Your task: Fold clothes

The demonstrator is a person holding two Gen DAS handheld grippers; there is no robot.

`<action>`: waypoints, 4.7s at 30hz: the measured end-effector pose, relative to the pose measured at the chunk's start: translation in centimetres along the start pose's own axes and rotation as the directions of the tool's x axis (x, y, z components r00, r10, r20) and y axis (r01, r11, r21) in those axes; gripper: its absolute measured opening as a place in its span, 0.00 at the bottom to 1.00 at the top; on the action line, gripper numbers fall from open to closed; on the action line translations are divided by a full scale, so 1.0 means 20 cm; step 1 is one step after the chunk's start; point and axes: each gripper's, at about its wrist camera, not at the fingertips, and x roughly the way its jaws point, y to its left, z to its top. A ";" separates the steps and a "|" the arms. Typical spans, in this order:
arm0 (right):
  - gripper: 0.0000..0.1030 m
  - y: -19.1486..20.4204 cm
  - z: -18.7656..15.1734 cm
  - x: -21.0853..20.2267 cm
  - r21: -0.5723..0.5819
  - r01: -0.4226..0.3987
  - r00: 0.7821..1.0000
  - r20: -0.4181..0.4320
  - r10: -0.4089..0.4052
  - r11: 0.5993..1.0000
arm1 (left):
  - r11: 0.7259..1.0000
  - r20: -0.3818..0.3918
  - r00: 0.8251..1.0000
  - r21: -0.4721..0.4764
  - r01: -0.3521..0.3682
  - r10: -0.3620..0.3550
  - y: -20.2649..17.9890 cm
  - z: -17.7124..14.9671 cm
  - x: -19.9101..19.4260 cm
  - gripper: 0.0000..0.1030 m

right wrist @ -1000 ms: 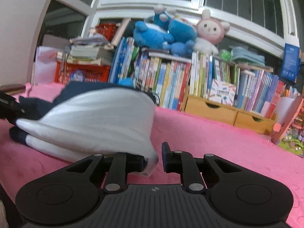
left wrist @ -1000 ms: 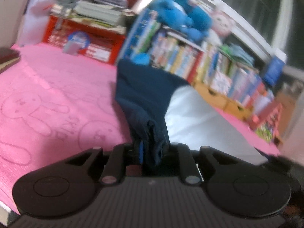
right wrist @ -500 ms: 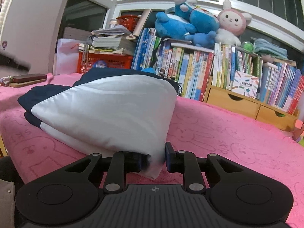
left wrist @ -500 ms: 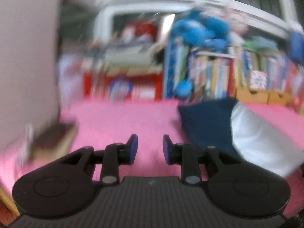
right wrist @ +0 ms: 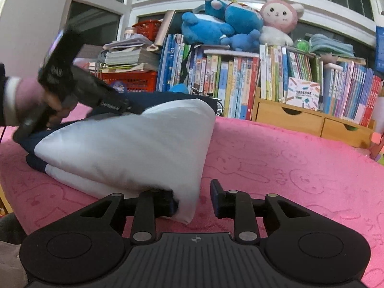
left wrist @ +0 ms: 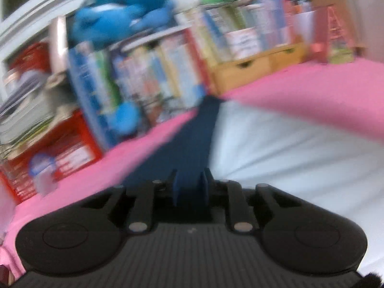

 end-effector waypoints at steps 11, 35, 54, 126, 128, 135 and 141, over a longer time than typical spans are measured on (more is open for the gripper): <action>0.59 -0.47 0.09 -0.15 0.359 -0.505 0.830 -0.049 0.555 0.785 | 0.790 -0.001 0.959 -0.568 0.231 -0.282 0.59 0.20 -0.01 0.46; 0.63 -0.41 0.38 0.98 0.393 -0.348 0.891 -0.142 0.430 0.851 | 0.450 -0.043 0.709 -0.800 0.398 -0.704 0.17 0.41 0.84 0.39; 0.71 -0.49 0.35 1.01 0.495 -0.386 0.861 -0.110 0.497 0.778 | 0.783 0.028 0.976 -0.592 0.191 -0.217 0.35 0.43 0.25 0.27; 0.78 -0.53 0.22 0.24 0.087 -0.185 0.961 -0.191 0.198 0.979 | 0.714 0.041 0.981 -0.680 0.165 -0.188 -0.20 0.03 -0.16 0.52; 0.81 -0.48 0.20 0.22 0.047 -0.149 0.967 -0.200 0.156 0.988 | 0.685 0.009 0.975 -0.710 0.163 -0.222 -0.22 -0.04 -0.16 0.45; 0.81 -0.41 0.18 0.22 -0.040 -0.055 0.981 -0.190 0.046 0.998 | 0.641 0.086 0.974 -0.740 0.203 -0.209 -0.18 -0.03 -0.24 0.50; 0.81 -0.25 0.19 0.20 -0.189 -0.009 0.993 -0.115 -0.013 0.982 | 0.599 0.076 0.956 -0.765 0.238 -0.282 -0.16 -0.02 -0.15 0.18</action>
